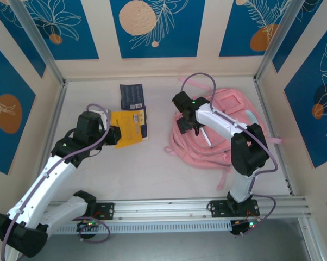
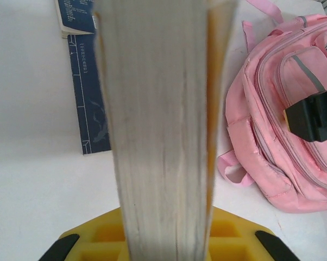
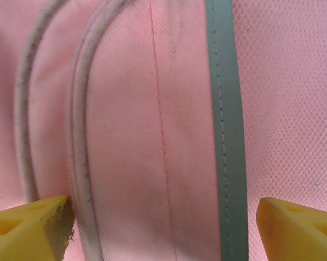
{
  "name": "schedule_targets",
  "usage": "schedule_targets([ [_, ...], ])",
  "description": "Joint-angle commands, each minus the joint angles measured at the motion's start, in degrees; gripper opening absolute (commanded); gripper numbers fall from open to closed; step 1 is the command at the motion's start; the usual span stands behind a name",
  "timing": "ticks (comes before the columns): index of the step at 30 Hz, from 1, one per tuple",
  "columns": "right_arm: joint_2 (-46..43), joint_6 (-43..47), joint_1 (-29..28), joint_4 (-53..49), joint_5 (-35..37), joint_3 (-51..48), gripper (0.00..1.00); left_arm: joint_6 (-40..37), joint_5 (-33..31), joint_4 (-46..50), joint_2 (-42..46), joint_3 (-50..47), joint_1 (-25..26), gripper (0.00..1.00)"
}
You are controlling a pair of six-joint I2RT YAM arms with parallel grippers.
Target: Pack the student bag
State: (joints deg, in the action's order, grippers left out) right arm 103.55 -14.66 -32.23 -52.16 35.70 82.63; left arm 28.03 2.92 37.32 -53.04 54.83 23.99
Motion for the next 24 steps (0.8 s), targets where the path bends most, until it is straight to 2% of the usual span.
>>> schedule_targets([
  [1, 1.64, 1.60, -0.21, -0.54, 3.21, 1.15, 0.87, -1.15, 0.59, -4.44, 1.08, 0.27, -0.70, 0.00],
  [5, 2.90, 1.59, -0.12, -0.20, 4.98, 0.31, 0.80, -1.14, 0.77, -4.71, 0.92, 0.23, -0.72, 0.00],
  [14, 1.70, 2.89, -1.48, -0.30, 5.53, 0.77, 0.18, -0.98, 1.29, -4.72, 0.78, 0.61, -0.70, 0.00],
  [17, -1.38, 5.72, -1.84, -0.19, 1.39, 2.84, 0.00, -0.87, 1.23, -4.54, 0.71, 1.00, -0.70, 0.00],
  [22, -5.15, 12.28, -5.40, 2.19, -7.52, 6.29, 0.00, -0.19, -1.24, -2.86, 0.74, 2.10, -0.70, 0.02],
  [24, -4.17, 13.56, -7.51, 1.64, -8.59, 8.13, 0.00, 0.09, -3.37, -1.39, 0.57, 2.77, -0.70, 0.02],
])
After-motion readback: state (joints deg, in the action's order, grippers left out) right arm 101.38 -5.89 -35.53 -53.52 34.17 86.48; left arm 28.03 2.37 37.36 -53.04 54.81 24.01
